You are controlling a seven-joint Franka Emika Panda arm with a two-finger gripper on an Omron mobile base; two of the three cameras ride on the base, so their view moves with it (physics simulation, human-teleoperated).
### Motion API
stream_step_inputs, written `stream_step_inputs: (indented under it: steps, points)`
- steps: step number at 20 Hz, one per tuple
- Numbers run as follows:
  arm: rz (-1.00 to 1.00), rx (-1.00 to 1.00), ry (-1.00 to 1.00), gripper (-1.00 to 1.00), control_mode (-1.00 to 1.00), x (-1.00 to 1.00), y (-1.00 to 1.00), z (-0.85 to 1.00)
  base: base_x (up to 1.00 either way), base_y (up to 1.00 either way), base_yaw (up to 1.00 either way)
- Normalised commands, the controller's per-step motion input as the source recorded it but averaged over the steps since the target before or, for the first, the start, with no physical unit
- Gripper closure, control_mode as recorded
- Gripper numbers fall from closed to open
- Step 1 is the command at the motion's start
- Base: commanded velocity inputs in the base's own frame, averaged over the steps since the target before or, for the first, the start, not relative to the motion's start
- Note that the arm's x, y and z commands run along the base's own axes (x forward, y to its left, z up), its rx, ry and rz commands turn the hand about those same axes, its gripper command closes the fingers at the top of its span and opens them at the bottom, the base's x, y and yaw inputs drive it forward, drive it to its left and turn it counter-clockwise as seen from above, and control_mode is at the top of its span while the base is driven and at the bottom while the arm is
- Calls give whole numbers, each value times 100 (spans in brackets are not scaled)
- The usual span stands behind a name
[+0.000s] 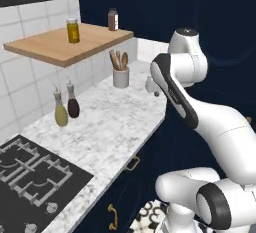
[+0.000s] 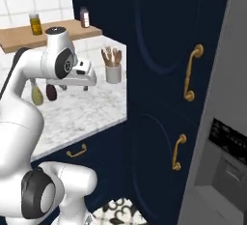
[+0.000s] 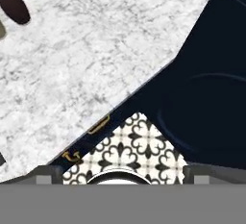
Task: Take a straw from the drawer in front and place it inside the glass cup on the dining counter.
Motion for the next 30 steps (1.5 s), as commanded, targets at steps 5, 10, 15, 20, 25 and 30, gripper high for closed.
stream_step_inputs:
  steps: [5,10,15,20,25,30]
  points:
    - [0,0,0,-100,100,0,0,0,-39,66,-60]
    - [0,0,0,-100,100,0,0,0,-42,75,-46]
    - [0,0,0,-100,100,0,0,0,-24,76,-40]
    - [-24,13,0,-100,-100,-5,21,0,0,33,-18]
    - [-19,48,-2,-100,-100,-26,-55,-8,0,0,0]
    - [-6,54,-6,-100,-100,-20,-98,-35,0,0,0]
